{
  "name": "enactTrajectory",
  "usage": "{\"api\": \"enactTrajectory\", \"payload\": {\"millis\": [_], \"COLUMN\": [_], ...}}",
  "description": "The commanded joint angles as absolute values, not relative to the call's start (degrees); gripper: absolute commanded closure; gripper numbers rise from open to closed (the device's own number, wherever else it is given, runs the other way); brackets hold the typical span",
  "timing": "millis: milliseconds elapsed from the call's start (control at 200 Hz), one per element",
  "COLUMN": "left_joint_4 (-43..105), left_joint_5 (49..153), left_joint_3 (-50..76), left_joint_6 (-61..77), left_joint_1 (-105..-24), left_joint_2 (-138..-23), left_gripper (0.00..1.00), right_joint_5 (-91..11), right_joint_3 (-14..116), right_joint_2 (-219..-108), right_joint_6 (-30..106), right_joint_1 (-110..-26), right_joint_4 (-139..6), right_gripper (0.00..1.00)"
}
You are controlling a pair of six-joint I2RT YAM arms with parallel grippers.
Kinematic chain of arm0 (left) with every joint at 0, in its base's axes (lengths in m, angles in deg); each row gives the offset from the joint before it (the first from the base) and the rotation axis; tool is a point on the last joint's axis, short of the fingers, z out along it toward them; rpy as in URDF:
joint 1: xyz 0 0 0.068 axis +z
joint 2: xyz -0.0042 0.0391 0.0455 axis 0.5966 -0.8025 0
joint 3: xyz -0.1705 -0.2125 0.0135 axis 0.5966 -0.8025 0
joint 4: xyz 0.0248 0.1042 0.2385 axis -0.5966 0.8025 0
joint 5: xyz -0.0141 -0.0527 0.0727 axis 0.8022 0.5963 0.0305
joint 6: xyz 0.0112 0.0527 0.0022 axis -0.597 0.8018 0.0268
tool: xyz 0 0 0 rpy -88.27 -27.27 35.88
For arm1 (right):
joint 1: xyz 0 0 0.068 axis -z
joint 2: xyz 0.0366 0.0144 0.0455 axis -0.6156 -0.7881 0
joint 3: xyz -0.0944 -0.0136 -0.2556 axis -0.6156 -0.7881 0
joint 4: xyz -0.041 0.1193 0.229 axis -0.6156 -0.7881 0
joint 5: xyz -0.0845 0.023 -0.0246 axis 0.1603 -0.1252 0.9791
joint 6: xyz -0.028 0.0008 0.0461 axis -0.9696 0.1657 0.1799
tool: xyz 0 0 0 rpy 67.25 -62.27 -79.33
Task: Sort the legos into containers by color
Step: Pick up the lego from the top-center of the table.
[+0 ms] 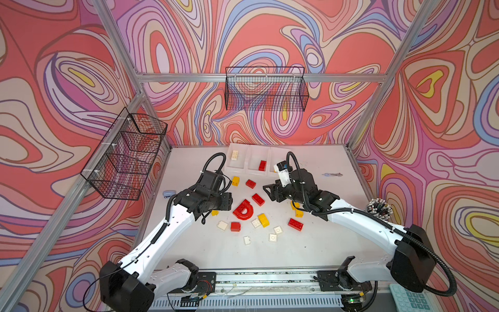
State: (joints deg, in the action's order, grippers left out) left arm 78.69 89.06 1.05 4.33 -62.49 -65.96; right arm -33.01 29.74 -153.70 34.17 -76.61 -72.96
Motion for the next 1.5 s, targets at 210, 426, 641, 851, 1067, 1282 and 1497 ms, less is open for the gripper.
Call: {"api": "enactTrajectory", "payload": {"millis": [210, 426, 641, 851, 1067, 1282, 1497], "left_joint_4": [79.2, 78.7, 82.2, 82.6, 82.2, 81.7, 81.7], "left_joint_5": [86.6, 86.2, 84.0, 84.4, 85.3, 86.4, 86.9], "left_joint_3": [16.3, 24.0, 34.2, 37.7, 40.0, 42.1, 44.2], "left_joint_6": [6.4, 7.9, 10.2, 11.1, 12.0, 11.8, 11.8], "left_joint_1": [-60.8, -59.7, -59.6, -57.8, -56.8, -56.4, -56.3], "left_joint_2": [-87.7, -98.1, -109.5, -116.1, -120.3, -124.4, -126.4], "left_gripper": [0.34, 0.34, 0.36, 0.37, 0.36, 0.38, 0.42], "right_joint_5": [-35.7, -36.1, -36.1, -35.3, -35.8, -35.9, -35.6], "right_joint_3": [22.1, 18.2, 16.3, 14.7, 14.7, 15.0, 14.7], "right_joint_2": [-151.5, -150.0, -149.8, -148.6, -149.5, -150.1, -151.4], "right_joint_6": [37.3, 37.1, 35.5, 34.7, 34.7, 34.7, 34.8], "right_joint_1": [-76.8, -76.8, -76.8, -76.8, -76.8, -76.8, -76.8], "right_joint_4": [-66.9, -64.3, -63.3, -61.6, -61.0, -60.6, -59.9], "right_gripper": [0.20, 0.18, 0.18, 0.17, 0.17, 0.17, 0.17]}}
